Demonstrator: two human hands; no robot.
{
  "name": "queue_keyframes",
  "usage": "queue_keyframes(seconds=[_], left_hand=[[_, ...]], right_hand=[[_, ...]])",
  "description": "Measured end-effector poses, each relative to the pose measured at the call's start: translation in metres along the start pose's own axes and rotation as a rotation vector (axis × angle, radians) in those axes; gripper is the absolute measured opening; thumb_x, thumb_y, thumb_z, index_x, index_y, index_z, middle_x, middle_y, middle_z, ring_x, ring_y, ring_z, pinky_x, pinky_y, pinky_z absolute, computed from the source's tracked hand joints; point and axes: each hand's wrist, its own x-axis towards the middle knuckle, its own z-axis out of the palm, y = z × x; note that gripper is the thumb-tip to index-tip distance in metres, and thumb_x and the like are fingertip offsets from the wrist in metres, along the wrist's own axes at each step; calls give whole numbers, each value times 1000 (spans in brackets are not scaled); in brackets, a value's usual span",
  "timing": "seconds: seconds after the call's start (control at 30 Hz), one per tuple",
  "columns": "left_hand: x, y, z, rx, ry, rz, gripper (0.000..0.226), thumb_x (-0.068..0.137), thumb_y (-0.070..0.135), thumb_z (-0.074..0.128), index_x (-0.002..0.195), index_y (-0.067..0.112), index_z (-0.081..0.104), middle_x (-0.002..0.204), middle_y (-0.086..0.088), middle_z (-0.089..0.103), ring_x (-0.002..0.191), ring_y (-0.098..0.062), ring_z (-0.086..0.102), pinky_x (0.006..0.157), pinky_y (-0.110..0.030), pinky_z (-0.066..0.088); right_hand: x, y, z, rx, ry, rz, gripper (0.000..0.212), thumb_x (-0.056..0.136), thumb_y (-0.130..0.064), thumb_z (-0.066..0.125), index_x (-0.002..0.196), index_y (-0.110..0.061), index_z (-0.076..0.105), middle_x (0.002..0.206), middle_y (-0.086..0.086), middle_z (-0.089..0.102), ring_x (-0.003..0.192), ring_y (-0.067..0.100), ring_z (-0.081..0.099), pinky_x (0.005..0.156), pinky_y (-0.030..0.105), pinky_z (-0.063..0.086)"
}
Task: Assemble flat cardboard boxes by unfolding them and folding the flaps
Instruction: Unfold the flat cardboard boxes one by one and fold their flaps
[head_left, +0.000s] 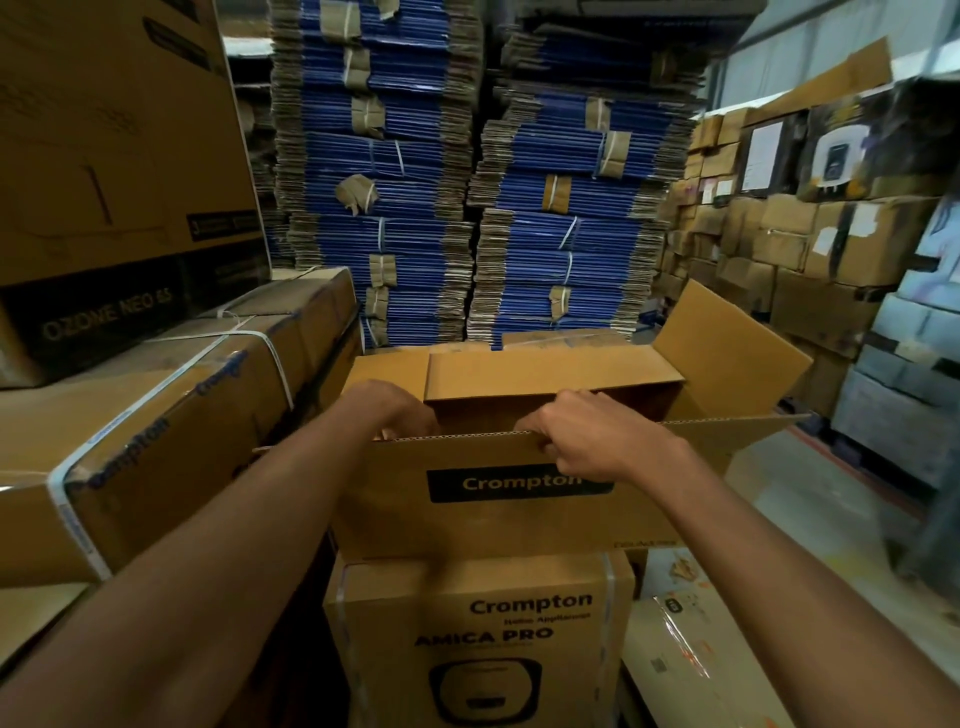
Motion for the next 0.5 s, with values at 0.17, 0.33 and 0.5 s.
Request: queue_keyframes(seconds=[0.17, 0.33, 0.5], left_hand=[[-6, -1, 5, 141, 313, 24, 26, 101, 35, 56, 120, 21, 66, 118, -3, 64, 107, -19, 61, 98, -41, 52], [-43, -33, -4, 142, 723, -101, 13, 100, 24, 57, 109, 18, 65, 100, -2, 56, 90, -17, 61, 83, -36, 57], [-62, -78, 23, -158, 876, -280, 10, 97, 14, 60, 102, 11, 68, 101, -6, 64, 85, -17, 63, 68, -28, 53]], right_hand=[[1, 5, 3, 43, 13, 12, 36, 98, -6, 56, 125, -27, 66, 93, -7, 65, 75, 1, 59, 56, 15, 38], [6, 12, 1, 75, 22, 34, 40, 95, -3, 54, 118, -31, 70, 85, -8, 65, 76, 8, 62, 56, 21, 40], [12, 13, -11, 202, -154, 22, 51, 93, -56, 62, 132, -23, 66, 123, -7, 68, 103, 8, 60, 91, 35, 53]])
